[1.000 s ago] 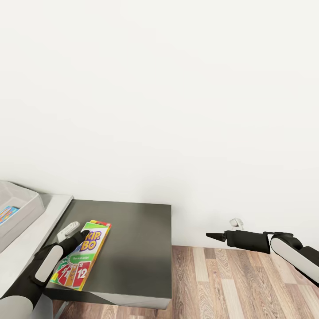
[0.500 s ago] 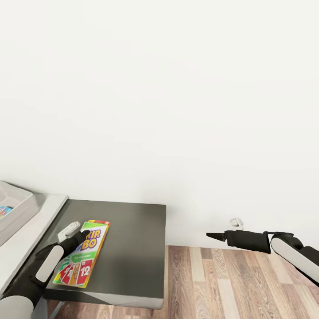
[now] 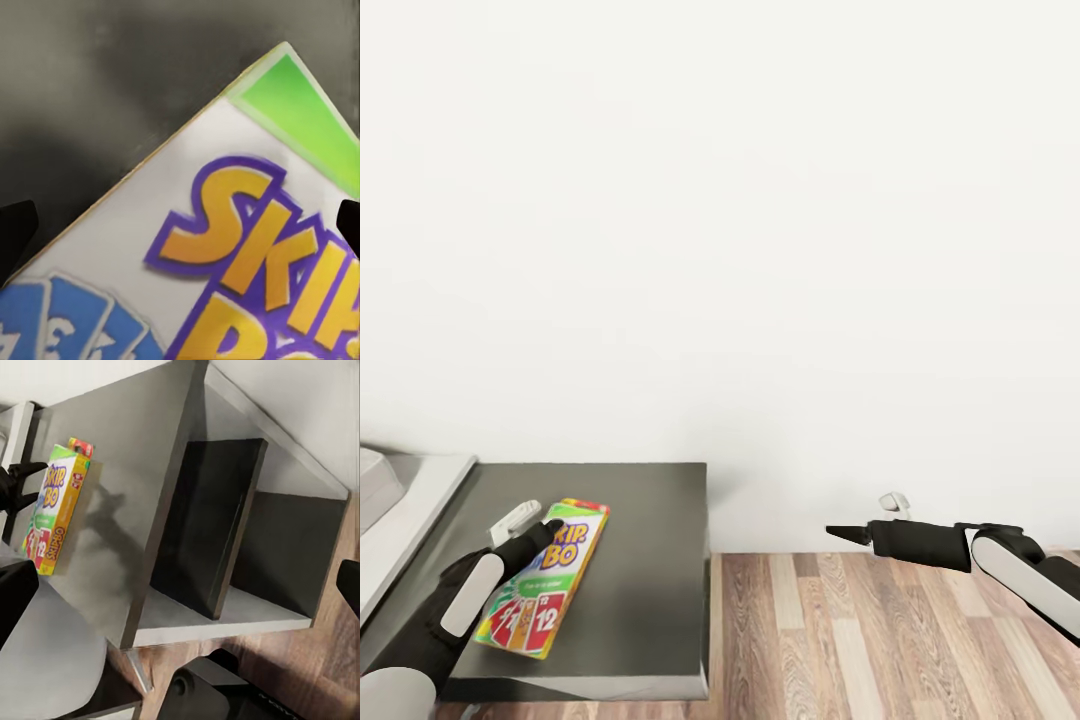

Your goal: Put all the toys in the child's room - the three board games (two on the bed and one on the table), the two jigsaw puzzles on the table, and the tennis ball on the table - inside the toy box on the table in the child's room.

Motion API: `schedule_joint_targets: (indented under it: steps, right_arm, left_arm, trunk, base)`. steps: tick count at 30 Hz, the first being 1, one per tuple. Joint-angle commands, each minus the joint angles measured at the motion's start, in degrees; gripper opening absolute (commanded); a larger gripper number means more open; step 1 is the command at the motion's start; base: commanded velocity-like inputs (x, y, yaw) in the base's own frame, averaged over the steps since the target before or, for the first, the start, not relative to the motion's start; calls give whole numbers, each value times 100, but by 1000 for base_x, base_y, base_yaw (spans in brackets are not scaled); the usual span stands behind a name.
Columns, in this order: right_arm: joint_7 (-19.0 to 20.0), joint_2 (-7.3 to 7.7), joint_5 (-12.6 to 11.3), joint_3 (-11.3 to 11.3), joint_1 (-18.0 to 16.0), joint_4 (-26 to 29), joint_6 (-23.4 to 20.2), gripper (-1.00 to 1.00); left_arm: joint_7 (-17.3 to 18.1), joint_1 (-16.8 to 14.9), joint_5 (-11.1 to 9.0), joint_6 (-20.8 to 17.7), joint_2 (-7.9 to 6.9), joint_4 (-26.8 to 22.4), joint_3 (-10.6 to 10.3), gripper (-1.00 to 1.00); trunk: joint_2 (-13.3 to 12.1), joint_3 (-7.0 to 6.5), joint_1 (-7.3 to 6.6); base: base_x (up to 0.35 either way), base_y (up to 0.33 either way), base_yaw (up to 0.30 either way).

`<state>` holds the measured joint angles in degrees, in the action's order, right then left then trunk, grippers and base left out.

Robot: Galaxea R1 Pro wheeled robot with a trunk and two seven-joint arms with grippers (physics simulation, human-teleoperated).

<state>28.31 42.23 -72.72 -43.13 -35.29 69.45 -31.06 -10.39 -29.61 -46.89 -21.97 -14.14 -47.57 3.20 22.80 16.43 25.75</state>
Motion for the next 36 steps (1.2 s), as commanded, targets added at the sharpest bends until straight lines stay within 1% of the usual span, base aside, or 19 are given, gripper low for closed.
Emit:
schedule_joint_targets:
  steps: [1, 28, 36]
  right_arm:
    - [-1, 5, -41, -19, -13, -1, -16, 100]
    - [-1, -1, -41, -20, -13, -1, -14, 100]
    - [-1, -1, -39, -20, -13, -1, -14, 100]
  left_arm:
    - [-42, 0, -66, -27, -1, -15, 1, 100]
    - [-42, 0, -72, -27, -1, -14, 1, 100]
    - [-42, 0, -69, -27, -1, -15, 1, 100]
  trunk:
    - [12, 10, 4]
    - [12, -45, 4]
    - [12, -52, 4]
  base:
    - [0, -9, -250]
    - [0, -2, -263]
    - [0, 0, -119]
